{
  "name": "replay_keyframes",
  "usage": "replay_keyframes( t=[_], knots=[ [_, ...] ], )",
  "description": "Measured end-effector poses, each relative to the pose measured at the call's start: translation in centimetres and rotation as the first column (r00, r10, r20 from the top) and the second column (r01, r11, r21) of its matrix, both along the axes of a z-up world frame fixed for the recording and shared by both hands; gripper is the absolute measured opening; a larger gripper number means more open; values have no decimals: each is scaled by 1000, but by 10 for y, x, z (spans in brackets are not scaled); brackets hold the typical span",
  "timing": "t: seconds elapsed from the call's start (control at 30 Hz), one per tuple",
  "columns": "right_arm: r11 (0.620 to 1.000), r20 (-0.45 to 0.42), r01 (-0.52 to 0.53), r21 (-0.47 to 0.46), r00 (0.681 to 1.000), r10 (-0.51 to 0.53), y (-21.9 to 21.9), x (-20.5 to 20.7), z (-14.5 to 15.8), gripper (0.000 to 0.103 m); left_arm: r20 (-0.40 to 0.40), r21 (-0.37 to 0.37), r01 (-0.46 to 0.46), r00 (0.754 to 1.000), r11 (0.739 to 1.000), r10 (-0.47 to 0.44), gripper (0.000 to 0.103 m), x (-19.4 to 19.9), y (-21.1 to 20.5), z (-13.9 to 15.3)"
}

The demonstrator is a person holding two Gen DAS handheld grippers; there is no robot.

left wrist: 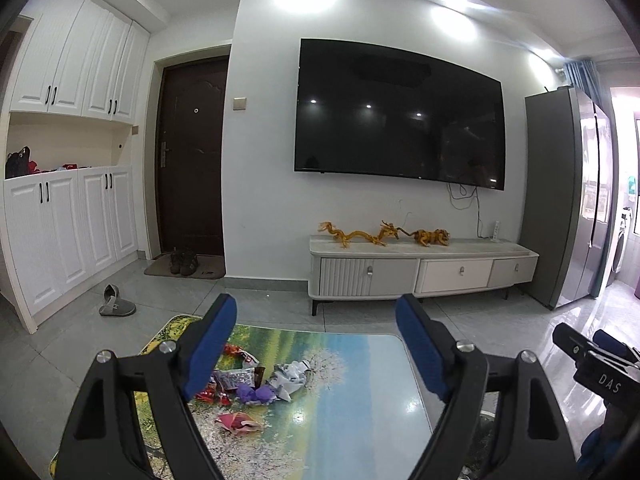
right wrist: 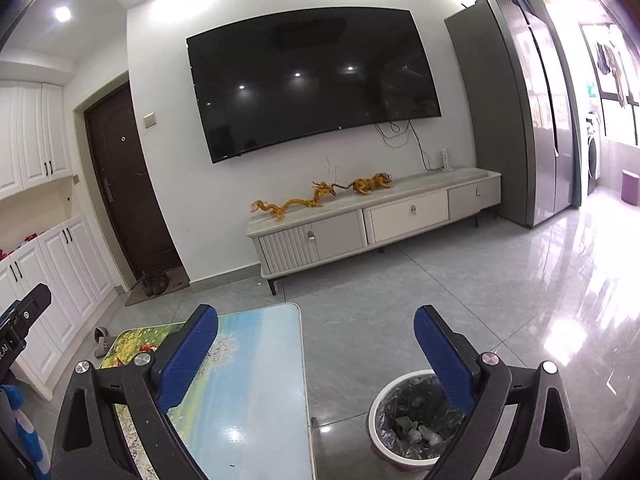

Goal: Collect trash
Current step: 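Withdraw both open tools from the bin back toward the table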

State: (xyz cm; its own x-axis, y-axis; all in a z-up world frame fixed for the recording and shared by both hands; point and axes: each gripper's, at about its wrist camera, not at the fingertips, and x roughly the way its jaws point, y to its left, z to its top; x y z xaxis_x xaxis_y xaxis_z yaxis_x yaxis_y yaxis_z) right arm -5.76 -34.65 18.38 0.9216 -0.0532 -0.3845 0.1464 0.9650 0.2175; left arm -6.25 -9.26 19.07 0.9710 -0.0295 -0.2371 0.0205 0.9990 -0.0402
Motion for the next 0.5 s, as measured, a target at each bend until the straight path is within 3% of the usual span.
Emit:
replay_keyframes(
  t=[0.3,0.5],
  knots=[
    [997,38,-12,-73,999,15,25,-6,8,103,17,-19,6,1000,1000,-6,81,-6,31,-6],
    [995,68,-21,-95,997,27,35,-2,8,103,-52,-33,47,997,998,-49,81,9,46,-18]
  ],
)
